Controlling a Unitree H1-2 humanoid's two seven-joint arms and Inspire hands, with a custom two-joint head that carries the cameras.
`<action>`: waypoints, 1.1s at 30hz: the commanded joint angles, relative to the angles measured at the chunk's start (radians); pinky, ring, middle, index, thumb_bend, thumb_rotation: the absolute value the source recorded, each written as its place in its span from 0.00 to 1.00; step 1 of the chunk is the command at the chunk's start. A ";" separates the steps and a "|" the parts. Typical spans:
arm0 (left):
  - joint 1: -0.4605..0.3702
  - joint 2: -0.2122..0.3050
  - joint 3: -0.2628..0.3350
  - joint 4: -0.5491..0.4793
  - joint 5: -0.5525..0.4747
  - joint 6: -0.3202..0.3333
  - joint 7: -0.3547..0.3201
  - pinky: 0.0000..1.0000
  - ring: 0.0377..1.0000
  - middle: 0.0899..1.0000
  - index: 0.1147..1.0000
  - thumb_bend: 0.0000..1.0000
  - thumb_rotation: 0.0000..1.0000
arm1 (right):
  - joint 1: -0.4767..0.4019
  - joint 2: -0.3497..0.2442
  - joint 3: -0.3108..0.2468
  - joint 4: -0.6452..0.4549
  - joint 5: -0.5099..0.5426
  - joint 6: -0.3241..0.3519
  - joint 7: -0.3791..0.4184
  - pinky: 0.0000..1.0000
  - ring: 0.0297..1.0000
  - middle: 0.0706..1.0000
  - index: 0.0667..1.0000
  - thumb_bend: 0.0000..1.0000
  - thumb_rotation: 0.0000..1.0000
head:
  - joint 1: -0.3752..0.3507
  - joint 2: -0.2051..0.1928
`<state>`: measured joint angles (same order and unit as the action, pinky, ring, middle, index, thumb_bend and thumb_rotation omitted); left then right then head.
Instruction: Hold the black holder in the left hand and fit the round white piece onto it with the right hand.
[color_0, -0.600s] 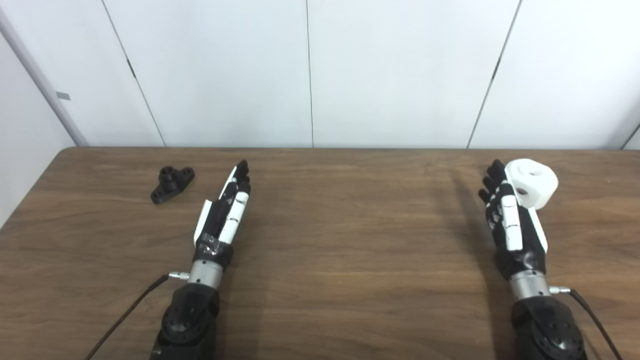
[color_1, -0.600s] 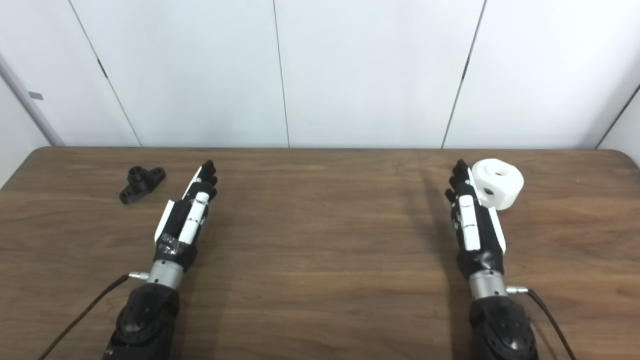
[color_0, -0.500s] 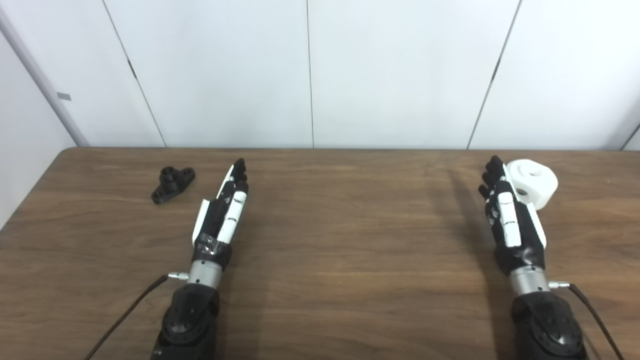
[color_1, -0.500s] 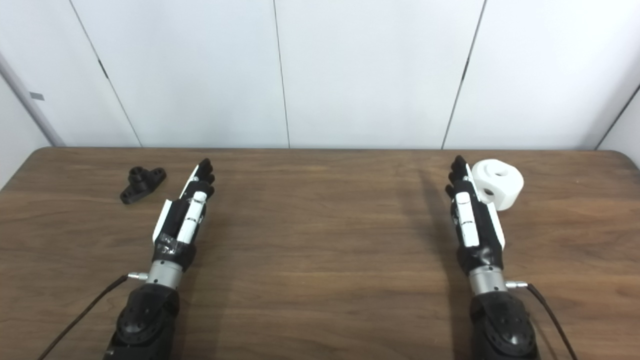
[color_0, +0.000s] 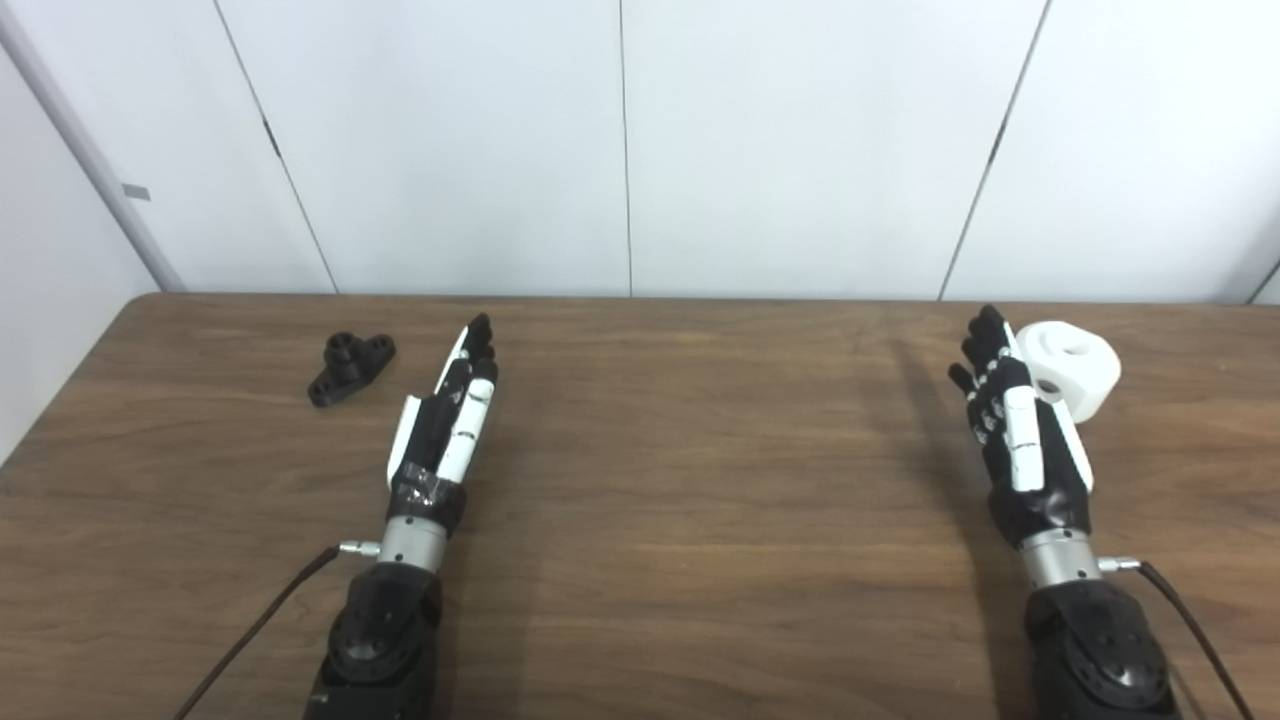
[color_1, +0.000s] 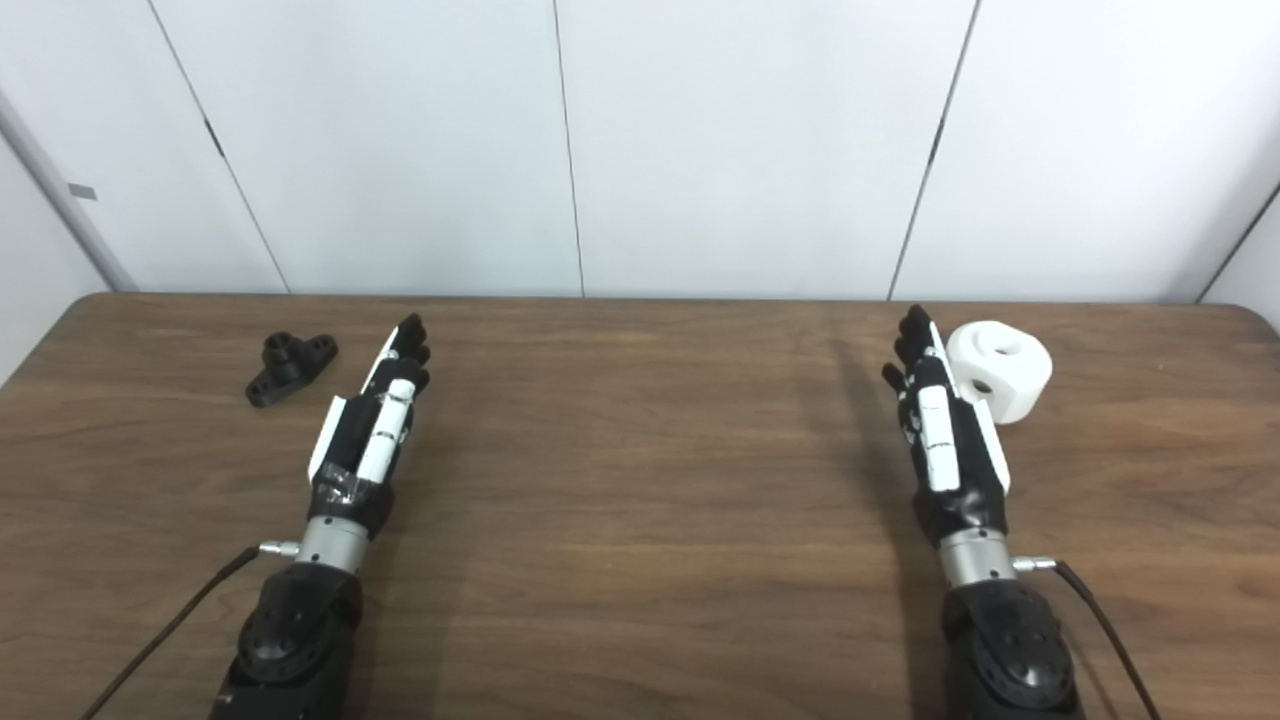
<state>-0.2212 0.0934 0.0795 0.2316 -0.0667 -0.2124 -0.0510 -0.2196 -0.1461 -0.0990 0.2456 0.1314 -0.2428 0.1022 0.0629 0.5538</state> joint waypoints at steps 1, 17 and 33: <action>0.029 -0.007 -0.007 0.052 0.013 -0.036 0.008 1.00 1.00 1.00 1.00 0.55 0.82 | 0.047 0.016 0.003 0.063 0.012 -0.031 0.010 0.96 1.00 1.00 1.00 0.46 1.00 | 0.000 0.001; 0.027 -0.006 -0.003 0.024 0.003 -0.035 -0.003 1.00 1.00 1.00 1.00 0.48 0.79 | 0.046 0.018 0.000 0.059 0.019 -0.022 0.009 0.97 1.00 1.00 1.00 0.43 1.00 | 0.048 -0.018; 0.011 0.070 0.026 -0.203 0.271 -0.008 0.124 0.83 0.89 0.90 0.91 0.59 0.52 | 0.034 0.010 -0.002 0.107 0.020 -0.055 0.017 0.96 1.00 1.00 1.00 0.41 1.00 | 0.094 -0.056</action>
<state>-0.1745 0.1390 0.0957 0.0835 0.1693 -0.2054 0.0418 -0.2430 -0.1517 -0.1036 0.2824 0.1485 -0.2766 0.1163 0.1564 0.4971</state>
